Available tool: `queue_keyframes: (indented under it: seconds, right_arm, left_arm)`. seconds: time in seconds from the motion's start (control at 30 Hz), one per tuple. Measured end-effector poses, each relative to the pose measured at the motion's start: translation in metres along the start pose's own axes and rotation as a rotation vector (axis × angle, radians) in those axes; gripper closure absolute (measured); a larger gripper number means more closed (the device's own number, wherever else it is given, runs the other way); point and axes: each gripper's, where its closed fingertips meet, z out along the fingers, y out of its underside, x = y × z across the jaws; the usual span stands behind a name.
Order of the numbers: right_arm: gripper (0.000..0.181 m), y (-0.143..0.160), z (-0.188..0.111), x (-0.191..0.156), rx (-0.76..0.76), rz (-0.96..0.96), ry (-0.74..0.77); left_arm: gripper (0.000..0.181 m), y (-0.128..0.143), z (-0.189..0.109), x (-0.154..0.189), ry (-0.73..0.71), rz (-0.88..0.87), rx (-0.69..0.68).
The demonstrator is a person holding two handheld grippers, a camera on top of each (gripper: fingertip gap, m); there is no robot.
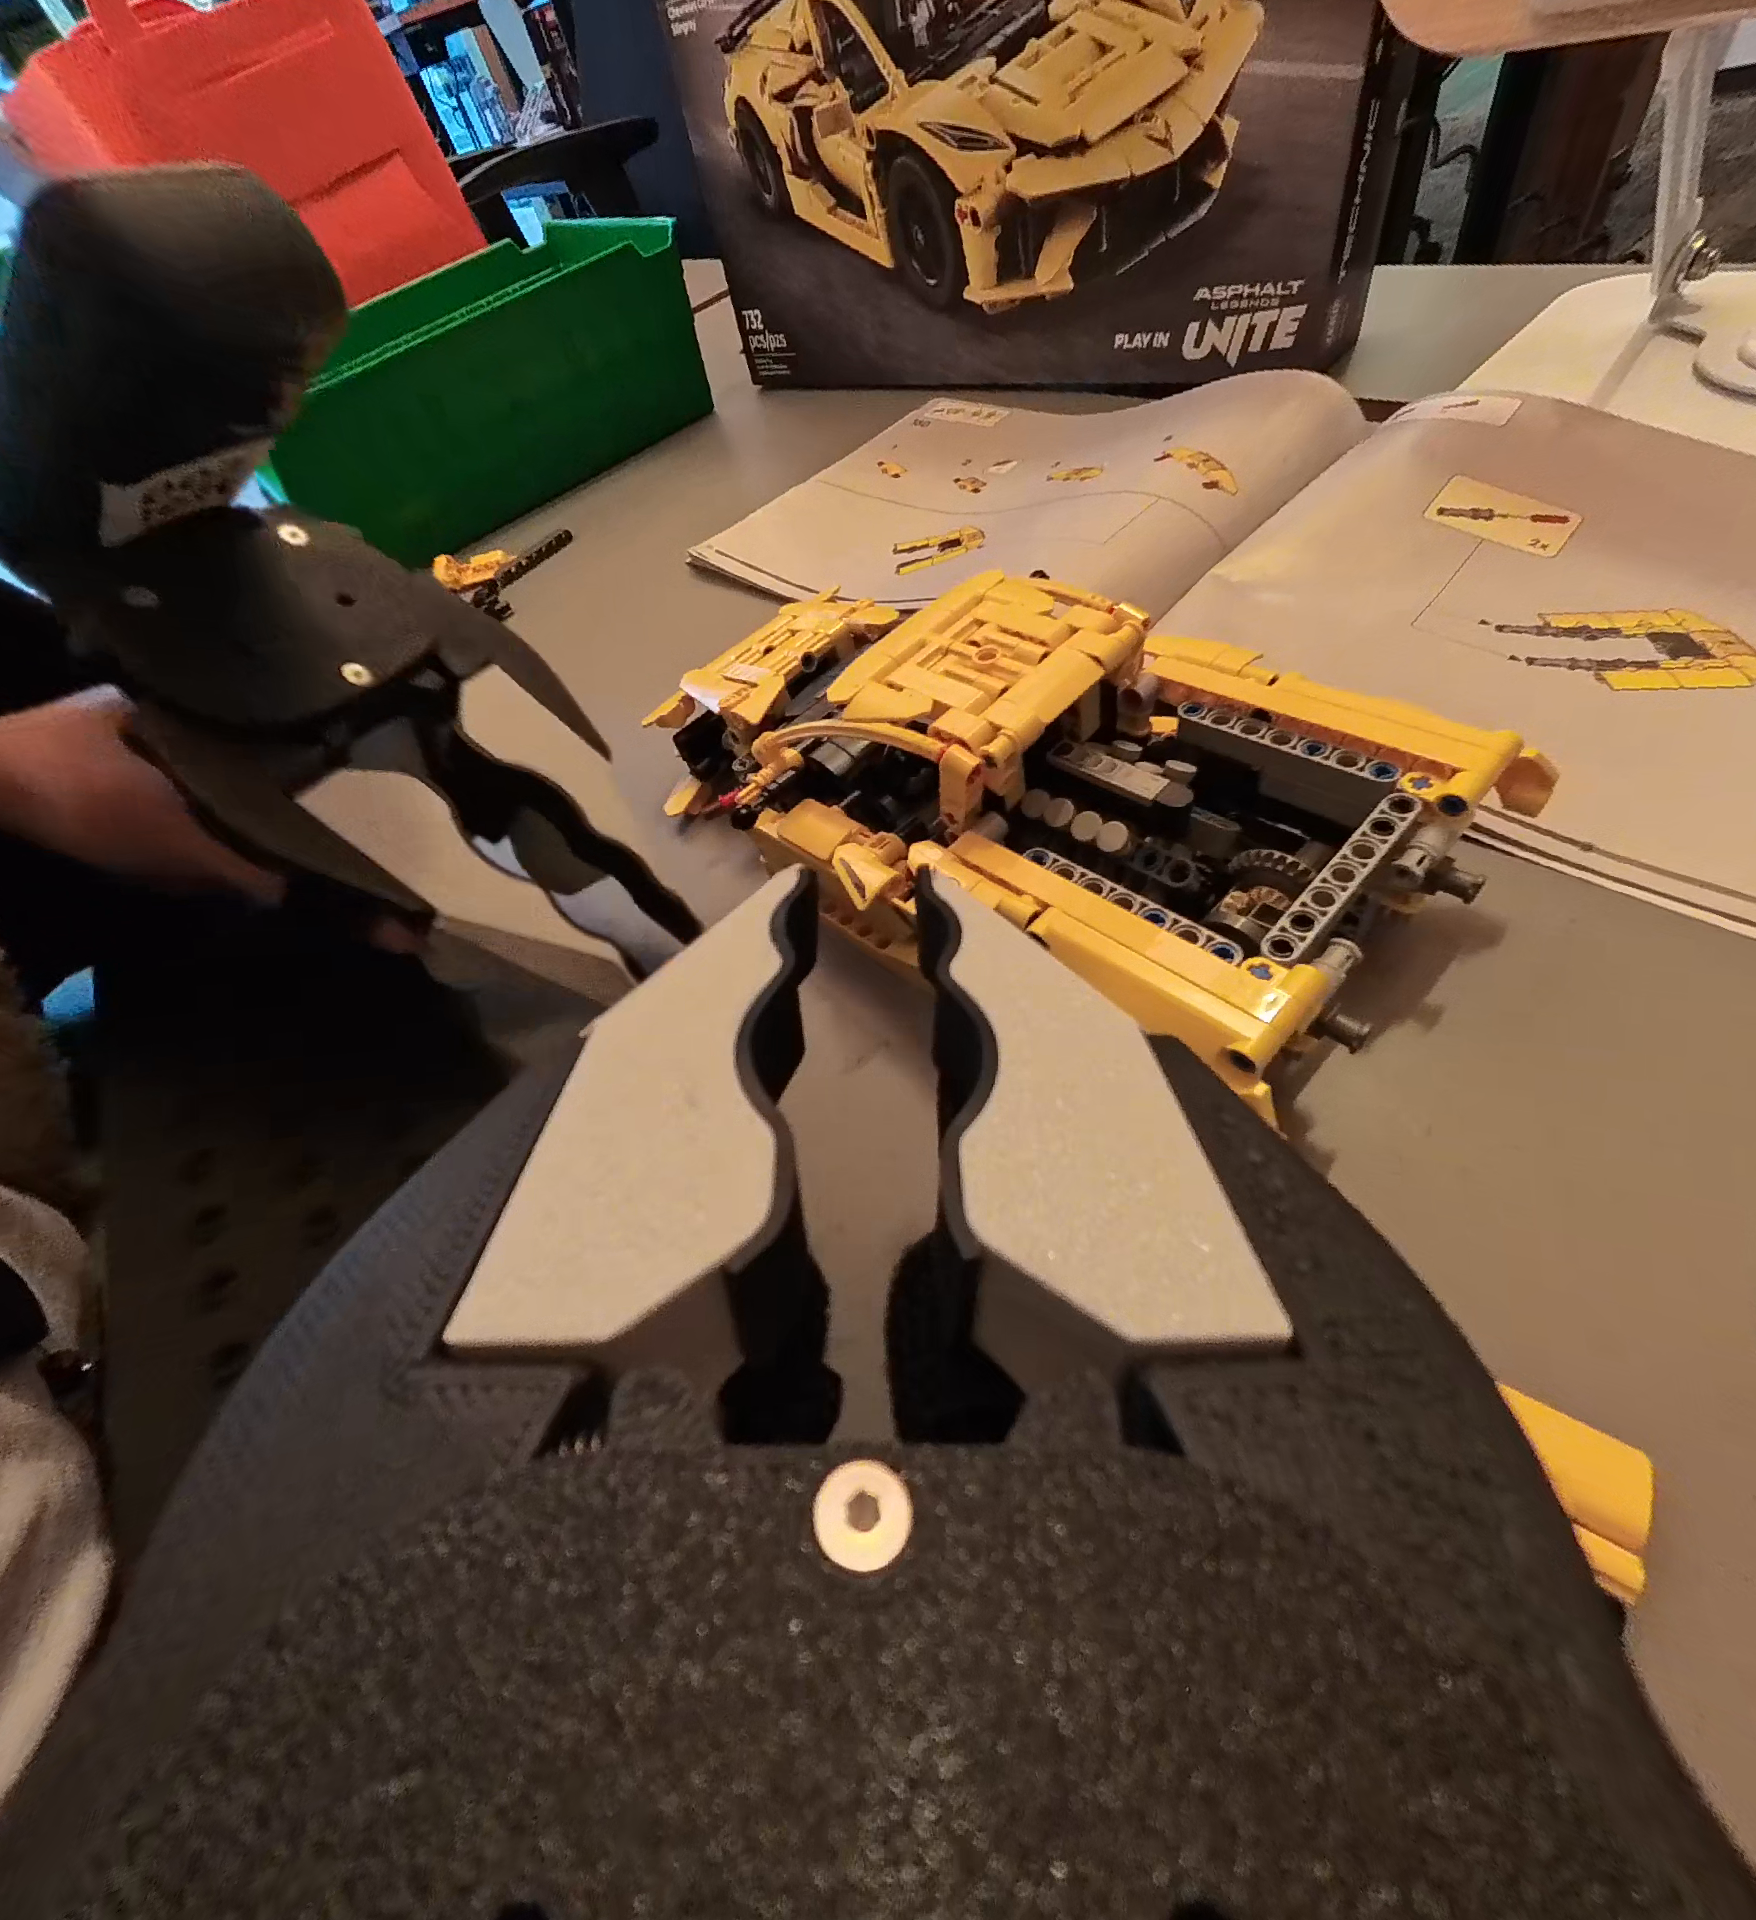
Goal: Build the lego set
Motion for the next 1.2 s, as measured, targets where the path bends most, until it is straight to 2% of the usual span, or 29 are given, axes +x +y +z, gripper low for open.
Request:
queue_keyframes:
  seconds: [0.2, 0.27, 0.33, 0.4, 0.47, 0.53, 0.6, 0.7, 0.8, 0.93, 1.03, 1.13, 1.2]
  right_arm:
    - [0.161, -0.010, -0.009, 0.009, 0.062, 0.043, 0.019]
    - [0.160, -0.013, -0.021, 0.032, 0.060, 0.015, 0.088]
    - [0.154, -0.005, -0.041, 0.073, -0.030, -0.033, 0.206]
    - [0.154, 0.006, -0.066, 0.114, -0.120, -0.022, 0.311]
    - [0.153, 0.017, -0.088, 0.148, -0.198, -0.039, 0.397]
    - [0.152, 0.027, -0.103, 0.175, -0.265, -0.072, 0.462]
    - [0.154, 0.039, -0.121, 0.204, -0.343, -0.083, 0.556]
    - [0.152, 0.052, -0.132, 0.223, -0.355, -0.011, 0.562]
    - [0.148, 0.055, -0.127, 0.223, -0.333, 0.030, 0.528]
    - [0.149, 0.057, -0.120, 0.234, -0.385, -0.057, 0.558]
    - [0.151, 0.060, -0.113, 0.240, -0.388, -0.031, 0.518]
    - [0.166, 0.061, -0.112, 0.241, -0.390, 0.000, 0.496]
    - [0.167, 0.062, -0.115, 0.239, -0.404, -0.024, 0.499]
  left_arm:
    - [0.158, -0.001, 0.014, 0.001, -0.044, 0.099, -0.048]
    - [0.156, -0.001, 0.013, 0.001, -0.039, 0.095, -0.045]
    - [0.148, -0.007, 0.007, 0.004, -0.009, 0.074, -0.003]
    - [0.148, -0.029, -0.011, 0.010, 0.067, 0.030, 0.118]
    - [0.148, -0.064, -0.046, 0.000, 0.114, -0.025, 0.306]
    - [0.148, -0.096, -0.089, -0.038, 0.049, -0.083, 0.494]
    - [0.148, -0.113, -0.126, -0.089, -0.063, -0.153, 0.639]
    - [0.148, -0.108, -0.148, -0.164, -0.258, -0.235, 0.708]
    - [0.148, -0.087, -0.144, -0.206, -0.378, -0.286, 0.711]
    - [0.148, -0.074, -0.151, -0.214, -0.430, -0.296, 0.771]
    - [0.148, -0.068, -0.151, -0.218, -0.439, -0.297, 0.766]
    - [0.148, -0.066, -0.149, -0.219, -0.415, -0.321, 0.769]
    - [0.149, -0.068, -0.150, -0.217, -0.407, -0.319, 0.777]
